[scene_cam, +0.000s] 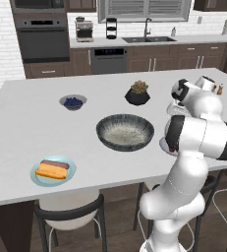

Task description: Place one bun and one sausage from the bowl on each plate.

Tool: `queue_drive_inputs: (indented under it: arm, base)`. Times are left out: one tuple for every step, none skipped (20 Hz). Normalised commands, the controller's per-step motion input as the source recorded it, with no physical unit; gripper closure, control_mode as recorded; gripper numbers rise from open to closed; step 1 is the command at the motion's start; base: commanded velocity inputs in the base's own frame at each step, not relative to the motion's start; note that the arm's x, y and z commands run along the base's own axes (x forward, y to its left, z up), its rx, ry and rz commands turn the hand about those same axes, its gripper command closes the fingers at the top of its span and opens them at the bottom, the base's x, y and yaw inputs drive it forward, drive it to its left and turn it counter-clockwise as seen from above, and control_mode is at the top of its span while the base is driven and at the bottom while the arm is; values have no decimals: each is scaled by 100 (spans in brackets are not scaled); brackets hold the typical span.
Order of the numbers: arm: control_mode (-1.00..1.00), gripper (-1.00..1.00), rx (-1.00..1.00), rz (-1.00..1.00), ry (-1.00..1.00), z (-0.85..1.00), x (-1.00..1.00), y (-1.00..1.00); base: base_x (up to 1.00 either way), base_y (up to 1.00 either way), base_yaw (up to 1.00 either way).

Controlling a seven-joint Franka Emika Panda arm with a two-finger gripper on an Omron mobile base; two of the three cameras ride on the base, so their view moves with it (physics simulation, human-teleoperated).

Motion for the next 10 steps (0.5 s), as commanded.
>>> queue_drive_inputs:
  arm:
    - [-100,-100,-9,0,-9,100,-59,26]
    - [-100,-100,-16,0,-15,94,-59,53]
    - [-100,-100,-21,0,-15,81,-49,59]
    - [-100,-100,-29,0,-12,73,-46,84]
    - [-100,-100,-31,0,-9,76,-41,98]
    - [-100,-100,-32,3,-3,73,-29,100]
    - [-100,-100,-29,7,0,78,-31,100]
    - [-100,-100,-27,9,0,74,-42,100]
    - [-100,-100,-25,10,0,68,-46,100]
    - [-100,-100,-25,11,0,63,-64,100]
  base:
    - [0,0,0]
    - [0,0,0]
    - [0,0,0]
    - [0,0,0]
    - [0,0,0]
    - [0,0,0]
    - [0,0,0]
    - [0,0,0]
    - [0,0,0]
    - [0,0,0]
